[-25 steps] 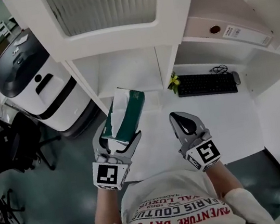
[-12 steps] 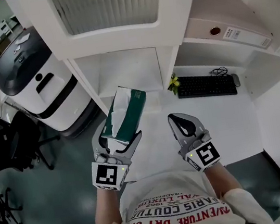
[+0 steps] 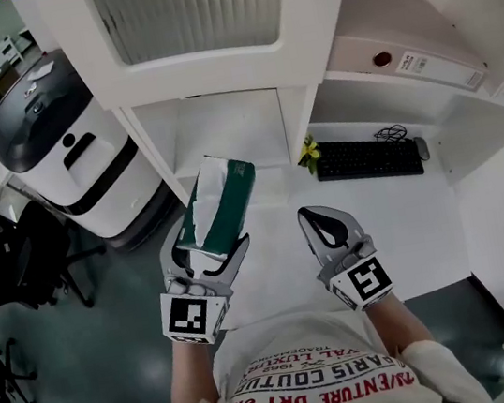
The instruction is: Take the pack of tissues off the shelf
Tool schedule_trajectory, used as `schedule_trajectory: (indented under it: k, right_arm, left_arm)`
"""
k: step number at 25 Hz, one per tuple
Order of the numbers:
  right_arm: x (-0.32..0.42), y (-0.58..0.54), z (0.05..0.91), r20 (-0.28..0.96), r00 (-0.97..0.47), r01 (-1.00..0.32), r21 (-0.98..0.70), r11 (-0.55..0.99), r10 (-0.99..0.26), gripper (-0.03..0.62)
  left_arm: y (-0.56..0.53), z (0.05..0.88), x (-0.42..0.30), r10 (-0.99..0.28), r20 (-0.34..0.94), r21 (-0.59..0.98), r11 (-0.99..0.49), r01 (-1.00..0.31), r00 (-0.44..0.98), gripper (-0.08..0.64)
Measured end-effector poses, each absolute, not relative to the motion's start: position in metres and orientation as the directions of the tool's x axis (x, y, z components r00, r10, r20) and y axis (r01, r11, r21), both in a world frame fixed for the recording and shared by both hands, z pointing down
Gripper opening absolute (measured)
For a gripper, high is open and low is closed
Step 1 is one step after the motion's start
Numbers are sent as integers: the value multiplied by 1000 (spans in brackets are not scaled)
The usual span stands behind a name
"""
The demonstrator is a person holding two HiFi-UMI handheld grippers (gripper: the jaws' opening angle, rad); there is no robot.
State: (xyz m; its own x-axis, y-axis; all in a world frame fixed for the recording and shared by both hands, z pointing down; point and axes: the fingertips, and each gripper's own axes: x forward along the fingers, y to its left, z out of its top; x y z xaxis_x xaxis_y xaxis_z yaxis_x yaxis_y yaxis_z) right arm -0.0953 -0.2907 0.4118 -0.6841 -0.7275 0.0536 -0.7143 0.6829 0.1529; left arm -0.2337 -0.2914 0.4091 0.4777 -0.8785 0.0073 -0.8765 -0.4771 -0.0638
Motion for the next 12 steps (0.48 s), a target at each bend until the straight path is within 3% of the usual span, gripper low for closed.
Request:
schedule_trajectory:
  k: [12]
  right_arm:
    - [-98, -285, 415, 61, -697, -701, 155, 697, -714, 2]
  left_arm:
    - [-292, 411, -230, -883, 36, -48, -469, -882, 468, 443]
